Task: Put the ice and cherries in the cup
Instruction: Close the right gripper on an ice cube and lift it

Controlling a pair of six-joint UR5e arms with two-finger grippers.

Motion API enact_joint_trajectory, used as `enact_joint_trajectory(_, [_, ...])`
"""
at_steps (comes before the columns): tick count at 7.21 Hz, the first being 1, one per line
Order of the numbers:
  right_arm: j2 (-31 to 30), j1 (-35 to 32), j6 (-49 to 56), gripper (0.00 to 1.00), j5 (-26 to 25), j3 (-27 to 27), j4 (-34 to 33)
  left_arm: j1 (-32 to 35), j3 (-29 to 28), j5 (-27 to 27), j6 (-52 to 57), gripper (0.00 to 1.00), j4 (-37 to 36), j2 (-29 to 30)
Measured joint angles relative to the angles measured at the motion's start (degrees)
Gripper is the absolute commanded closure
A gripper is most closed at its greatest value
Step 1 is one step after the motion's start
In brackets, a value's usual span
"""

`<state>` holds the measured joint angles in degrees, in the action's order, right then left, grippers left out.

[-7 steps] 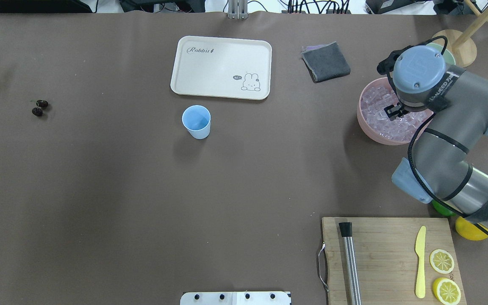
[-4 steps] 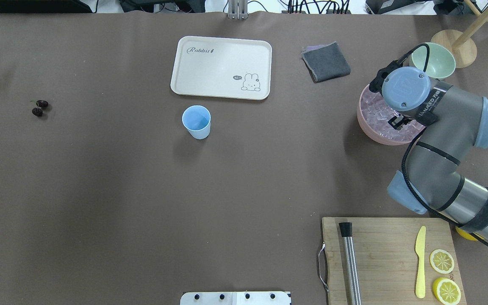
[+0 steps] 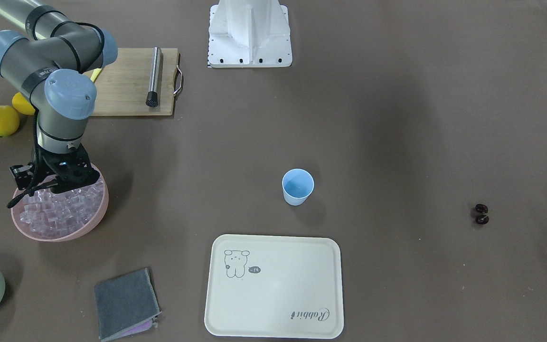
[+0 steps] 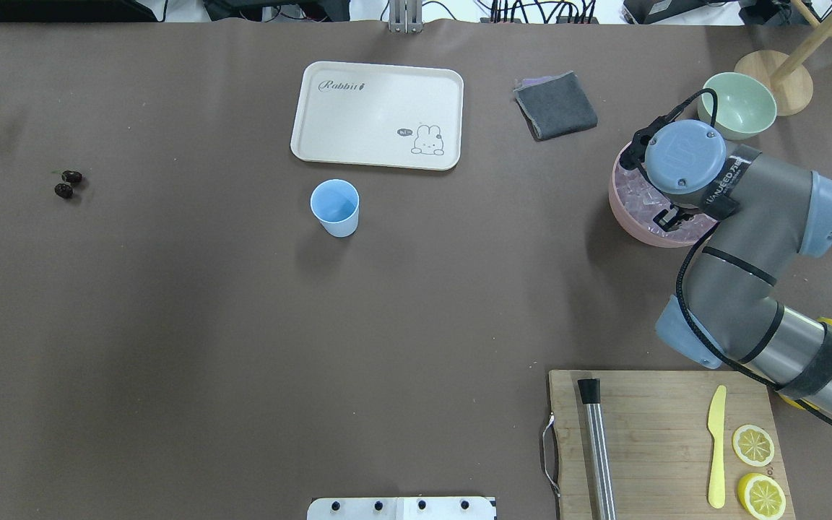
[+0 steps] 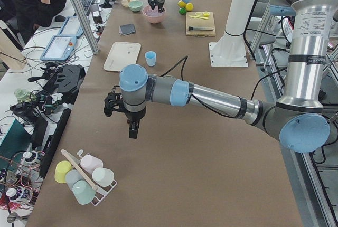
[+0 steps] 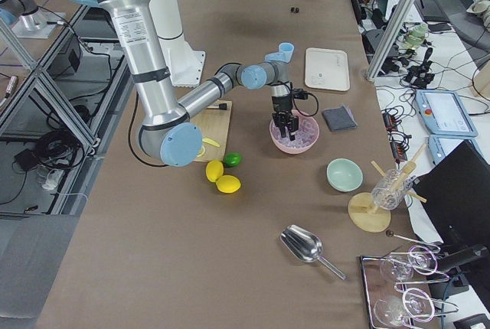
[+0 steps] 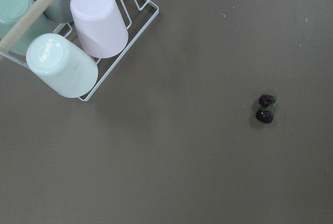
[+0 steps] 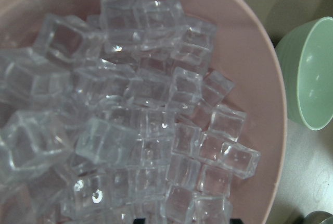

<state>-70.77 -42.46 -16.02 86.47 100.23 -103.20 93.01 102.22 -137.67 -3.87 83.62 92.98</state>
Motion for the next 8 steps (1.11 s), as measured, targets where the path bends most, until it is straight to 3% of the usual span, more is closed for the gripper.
enact_joint_trajectory(6, [1.2, -1.5, 4.7, 0.40, -0.5, -1.7, -0.1, 0.1, -0.1, -0.7, 0.0, 0.02, 0.0, 0.0])
enact_joint_trajectory(7, [1.3, -1.5, 4.8, 0.48, -0.8, -2.8, 0.0, 0.1, -0.1, -0.7, 0.0, 0.02, 0.0, 0.1])
enact_joint_trajectory(8, [1.5, -1.4, 4.8, 0.70, -0.9, -3.2, 0.1, 0.1, -0.1, -0.7, 0.0, 0.02, 0.0, 0.1])
